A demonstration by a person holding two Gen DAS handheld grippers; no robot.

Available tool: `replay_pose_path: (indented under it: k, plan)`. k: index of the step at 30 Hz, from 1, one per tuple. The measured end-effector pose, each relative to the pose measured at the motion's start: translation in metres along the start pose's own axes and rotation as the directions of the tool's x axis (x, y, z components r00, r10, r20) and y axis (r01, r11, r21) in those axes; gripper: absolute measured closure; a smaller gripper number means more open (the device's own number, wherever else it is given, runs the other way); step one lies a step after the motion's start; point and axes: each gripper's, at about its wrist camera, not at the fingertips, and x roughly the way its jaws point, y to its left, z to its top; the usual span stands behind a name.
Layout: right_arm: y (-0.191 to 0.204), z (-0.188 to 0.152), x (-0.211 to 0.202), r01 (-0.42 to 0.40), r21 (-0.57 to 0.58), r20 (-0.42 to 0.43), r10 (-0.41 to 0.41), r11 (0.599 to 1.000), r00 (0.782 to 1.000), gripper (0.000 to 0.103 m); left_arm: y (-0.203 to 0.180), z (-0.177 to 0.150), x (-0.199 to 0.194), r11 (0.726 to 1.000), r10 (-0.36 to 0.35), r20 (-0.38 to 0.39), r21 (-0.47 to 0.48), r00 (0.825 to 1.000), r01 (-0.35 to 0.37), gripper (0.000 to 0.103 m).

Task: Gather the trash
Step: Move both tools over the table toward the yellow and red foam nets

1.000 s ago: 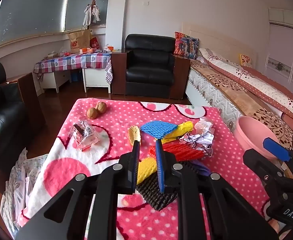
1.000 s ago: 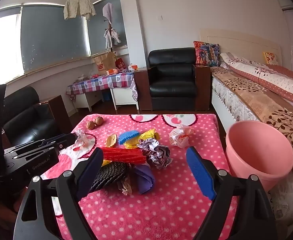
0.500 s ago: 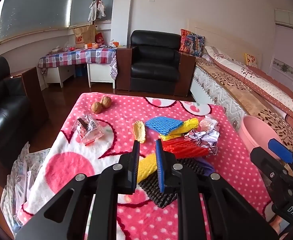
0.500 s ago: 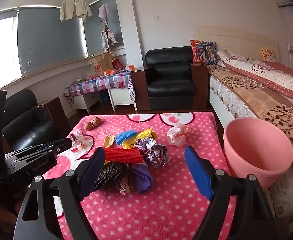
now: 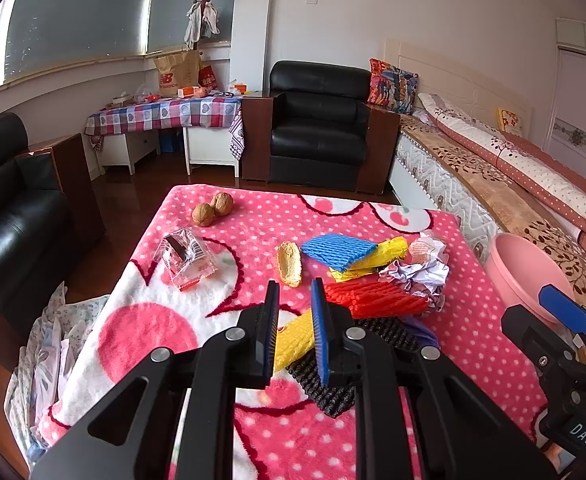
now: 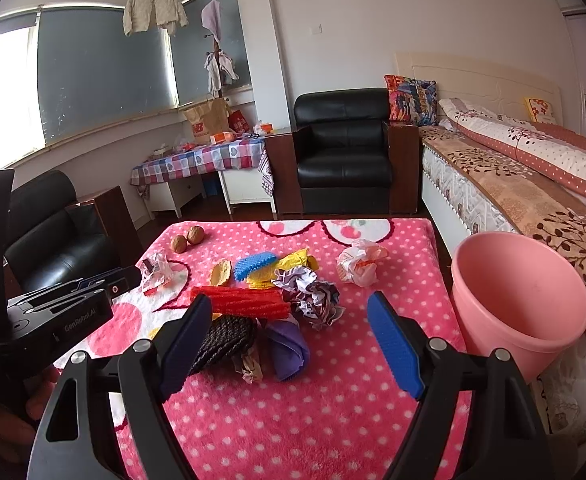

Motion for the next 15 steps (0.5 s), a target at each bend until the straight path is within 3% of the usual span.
replay_pose_path:
  k: [15]
  plan:
    - [-0.0012, -0.0016, 0.0025, -0.003, 0.0, -0.008, 0.003, 1.0, 1.0, 0.025, 0.0025, -0.0012, 0.0015, 1.0, 0.006, -0.006, 0.002, 1.0, -0.006, 0.087]
